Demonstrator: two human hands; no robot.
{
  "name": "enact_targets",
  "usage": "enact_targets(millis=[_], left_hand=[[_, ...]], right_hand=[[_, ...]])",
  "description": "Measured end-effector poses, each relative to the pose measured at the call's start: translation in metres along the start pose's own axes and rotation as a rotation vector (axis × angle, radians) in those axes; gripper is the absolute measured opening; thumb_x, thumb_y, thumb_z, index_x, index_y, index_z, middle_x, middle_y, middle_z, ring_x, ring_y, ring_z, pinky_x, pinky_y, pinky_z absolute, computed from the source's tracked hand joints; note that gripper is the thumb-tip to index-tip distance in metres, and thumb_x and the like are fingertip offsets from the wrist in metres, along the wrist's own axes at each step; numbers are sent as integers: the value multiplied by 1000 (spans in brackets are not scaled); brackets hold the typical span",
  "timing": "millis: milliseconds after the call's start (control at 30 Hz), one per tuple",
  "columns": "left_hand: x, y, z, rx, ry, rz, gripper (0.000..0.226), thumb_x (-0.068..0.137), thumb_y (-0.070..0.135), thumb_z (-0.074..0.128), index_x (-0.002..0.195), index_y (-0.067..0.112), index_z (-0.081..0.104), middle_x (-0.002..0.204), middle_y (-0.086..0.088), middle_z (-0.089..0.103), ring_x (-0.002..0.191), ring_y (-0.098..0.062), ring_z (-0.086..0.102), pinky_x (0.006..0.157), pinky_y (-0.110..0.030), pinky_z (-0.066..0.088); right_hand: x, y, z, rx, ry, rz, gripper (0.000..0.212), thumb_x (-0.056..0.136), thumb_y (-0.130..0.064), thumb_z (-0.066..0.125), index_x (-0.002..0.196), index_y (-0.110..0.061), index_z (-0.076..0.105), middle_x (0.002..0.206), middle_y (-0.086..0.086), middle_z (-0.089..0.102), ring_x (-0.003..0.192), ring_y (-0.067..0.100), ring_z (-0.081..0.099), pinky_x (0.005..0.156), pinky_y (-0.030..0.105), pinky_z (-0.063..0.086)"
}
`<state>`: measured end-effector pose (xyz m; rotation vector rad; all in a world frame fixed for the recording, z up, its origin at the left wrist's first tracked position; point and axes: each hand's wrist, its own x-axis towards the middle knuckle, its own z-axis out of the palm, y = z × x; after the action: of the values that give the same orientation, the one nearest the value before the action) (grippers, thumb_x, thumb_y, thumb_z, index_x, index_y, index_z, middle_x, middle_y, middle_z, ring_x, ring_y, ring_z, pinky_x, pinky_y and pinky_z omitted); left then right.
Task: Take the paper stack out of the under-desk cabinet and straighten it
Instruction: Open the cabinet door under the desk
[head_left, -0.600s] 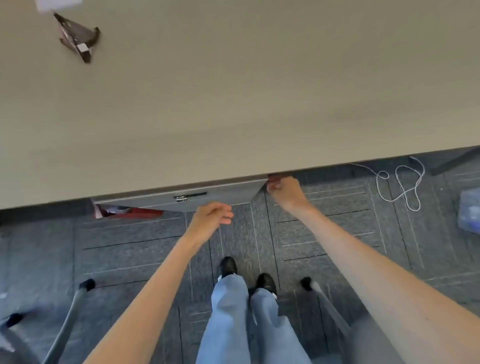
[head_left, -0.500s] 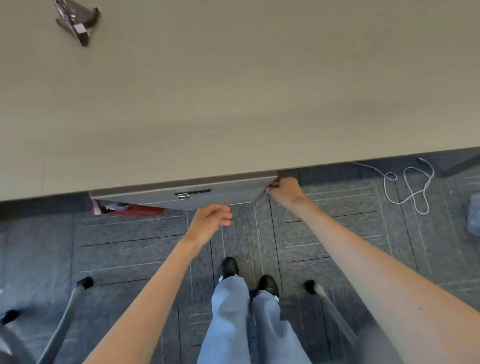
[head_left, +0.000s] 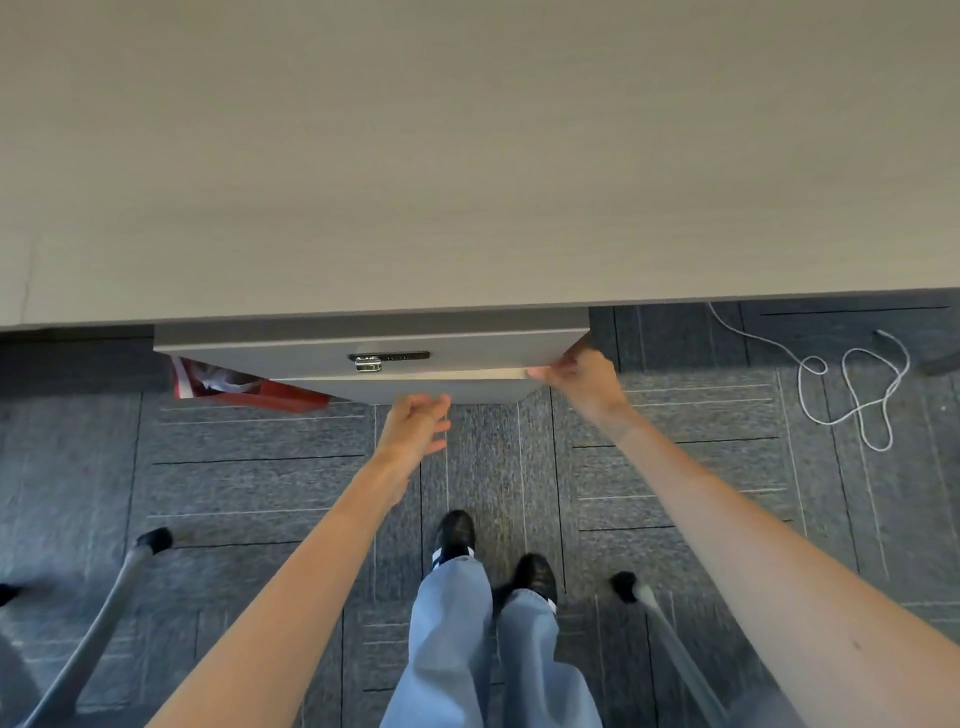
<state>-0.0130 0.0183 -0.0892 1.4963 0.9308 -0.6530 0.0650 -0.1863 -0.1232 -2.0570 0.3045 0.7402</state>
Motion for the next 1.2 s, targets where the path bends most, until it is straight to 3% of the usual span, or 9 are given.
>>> enact_targets(millis=[100,167,300,433,533,667,800,1033,1200], left_hand=[[8,-2,5,-174,3,-84,64,90,37,61,143,10,38,137,-5,47,127,-24,51,99,-34,48],[8,-2,9,-237,14,-110,65,88,39,63,142,13,37,143,-5,41,130,-27,47,105,-39,46],[1,-8,21,-323,90,-163,40,93,32,57,123,18,33,138,-11,42,131,-36,45,106,-48,44],[0,-27,26,-312,157,-165,76,97,24,52,149,27,-4,138,-14,48,121,-38,54,92,-50,54],[-2,-49,24,-261,134,-106,86,99,19,47,146,35,-23,109,-6,57,107,-32,60,89,-51,55],[1,-71,17,-240,143,-49,68,99,13,43,148,27,-2,109,-12,60,103,-34,67,84,-48,58],[-2,-85,6,-177,112,11,75,98,10,43,148,26,-11,114,-15,59,94,-31,69,80,-49,60],[-21,-110,-19,-89,64,80,77,99,8,40,148,37,-12,100,4,51,90,-21,60,84,-53,57],[-33,-136,-49,58,90,154,75,99,8,37,150,31,-13,128,-8,49,102,-29,56,88,-48,53]], right_hand=[[-17,13,4,-26,-23,-25,21,80,-22,75,89,-6,66,86,1,67,84,15,62,68,19,46],[-29,22,6,-33,-73,-18,15,81,-18,74,85,-6,67,83,-2,67,81,11,62,72,17,48],[-53,36,15,-78,-159,6,10,80,-18,75,77,-11,68,82,1,69,72,7,59,71,21,45],[-72,50,29,-143,-197,-14,22,80,-16,74,63,-22,61,81,3,71,77,16,64,76,30,52],[-79,52,38,-197,-238,-21,28,78,-15,76,60,-27,59,72,-7,65,73,10,61,76,28,49],[-85,54,44,-313,-380,-47,11,78,-19,76,70,-22,68,76,-10,65,77,8,62,80,28,47],[-98,48,56,-341,-405,-64,2,84,-21,70,86,-21,70,90,-5,69,91,12,65,90,30,48],[-125,43,95,-418,-304,-113,17,93,-12,54,83,-22,64,76,-7,69,78,12,69,86,38,55],[-144,44,106,-436,-269,-137,24,92,0,45,93,-15,64,81,0,69,83,19,71,82,39,56]])
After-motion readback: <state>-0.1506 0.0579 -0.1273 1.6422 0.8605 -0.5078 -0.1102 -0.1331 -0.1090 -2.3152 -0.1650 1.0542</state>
